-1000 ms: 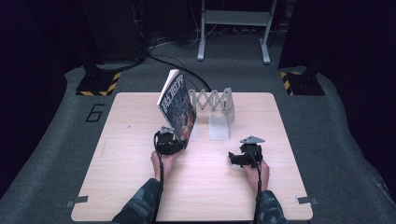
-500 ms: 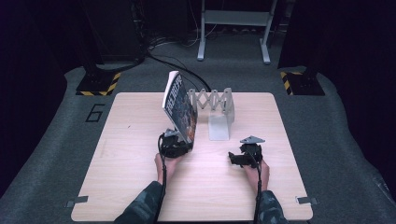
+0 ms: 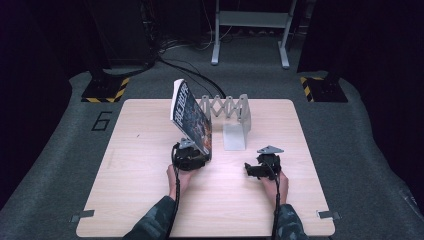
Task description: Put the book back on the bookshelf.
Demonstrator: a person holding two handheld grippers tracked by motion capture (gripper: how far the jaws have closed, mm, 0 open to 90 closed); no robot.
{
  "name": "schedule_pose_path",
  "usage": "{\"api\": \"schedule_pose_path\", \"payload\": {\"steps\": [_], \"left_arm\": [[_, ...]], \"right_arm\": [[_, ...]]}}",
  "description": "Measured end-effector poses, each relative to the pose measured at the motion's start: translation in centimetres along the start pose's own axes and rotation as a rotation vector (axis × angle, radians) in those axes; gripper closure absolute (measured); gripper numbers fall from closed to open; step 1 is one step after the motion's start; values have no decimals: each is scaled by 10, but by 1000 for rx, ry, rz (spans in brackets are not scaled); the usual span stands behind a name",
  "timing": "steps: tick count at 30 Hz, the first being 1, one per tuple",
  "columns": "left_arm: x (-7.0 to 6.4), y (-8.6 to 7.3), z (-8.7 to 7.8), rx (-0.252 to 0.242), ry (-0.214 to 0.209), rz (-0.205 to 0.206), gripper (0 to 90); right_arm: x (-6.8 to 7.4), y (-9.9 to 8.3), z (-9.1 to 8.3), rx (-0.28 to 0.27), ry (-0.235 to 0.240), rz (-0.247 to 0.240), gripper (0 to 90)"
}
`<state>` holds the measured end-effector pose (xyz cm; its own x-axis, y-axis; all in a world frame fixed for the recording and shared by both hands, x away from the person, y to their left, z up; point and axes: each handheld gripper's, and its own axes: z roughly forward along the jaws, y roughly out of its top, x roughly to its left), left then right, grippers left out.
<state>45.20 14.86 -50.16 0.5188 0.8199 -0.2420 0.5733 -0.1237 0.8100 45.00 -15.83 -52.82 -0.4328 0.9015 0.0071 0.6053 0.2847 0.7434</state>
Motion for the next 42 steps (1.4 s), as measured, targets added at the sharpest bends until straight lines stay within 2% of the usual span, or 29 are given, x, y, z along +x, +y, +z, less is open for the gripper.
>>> {"api": "schedule_pose_path", "payload": {"steps": [3,4,5,6,9,12,18,20,21,25,28,30,34,37,38,39,41,42], "left_arm": [[-2,1,-6,-17,28,18,382],[-2,2,-9,-15,40,41,362],[-3,2,-11,-26,45,35,343],[-2,2,-14,-17,54,60,328],[-1,2,-22,-19,72,77,299],[1,1,-32,-34,94,83,272],[6,-1,-52,-27,137,103,165],[8,-4,-60,-35,144,98,152],[11,-6,-65,-25,158,125,149],[17,-17,-79,-9,189,142,135],[24,-25,-90,24,216,160,123],[29,-32,-95,29,229,153,116],[41,-48,-102,74,271,183,105],[52,-60,-105,92,285,163,101],[54,-63,-105,85,297,154,99],[58,-66,-108,115,301,158,97],[64,-73,-109,104,318,135,97],[67,-74,-111,121,316,132,97]], "right_arm": [[0,0,0,0,0,0,133],[0,0,0,0,0,0,133],[0,0,0,0,0,0,133],[0,0,0,0,0,0,133],[0,0,0,0,2,0,133],[0,0,0,2,2,6,134],[0,0,0,0,1,0,135],[0,0,0,-3,-1,3,136],[0,0,0,-3,-2,1,136],[0,0,0,-3,-1,1,136],[1,0,0,-3,-2,1,136],[1,0,0,-3,-2,1,136],[1,0,0,-3,-3,2,136],[1,0,0,-3,-3,2,136],[1,0,0,-3,-3,2,136],[1,0,0,-3,-3,2,136],[1,0,0,-3,-3,2,136],[1,0,0,-3,-3,2,136]]}}
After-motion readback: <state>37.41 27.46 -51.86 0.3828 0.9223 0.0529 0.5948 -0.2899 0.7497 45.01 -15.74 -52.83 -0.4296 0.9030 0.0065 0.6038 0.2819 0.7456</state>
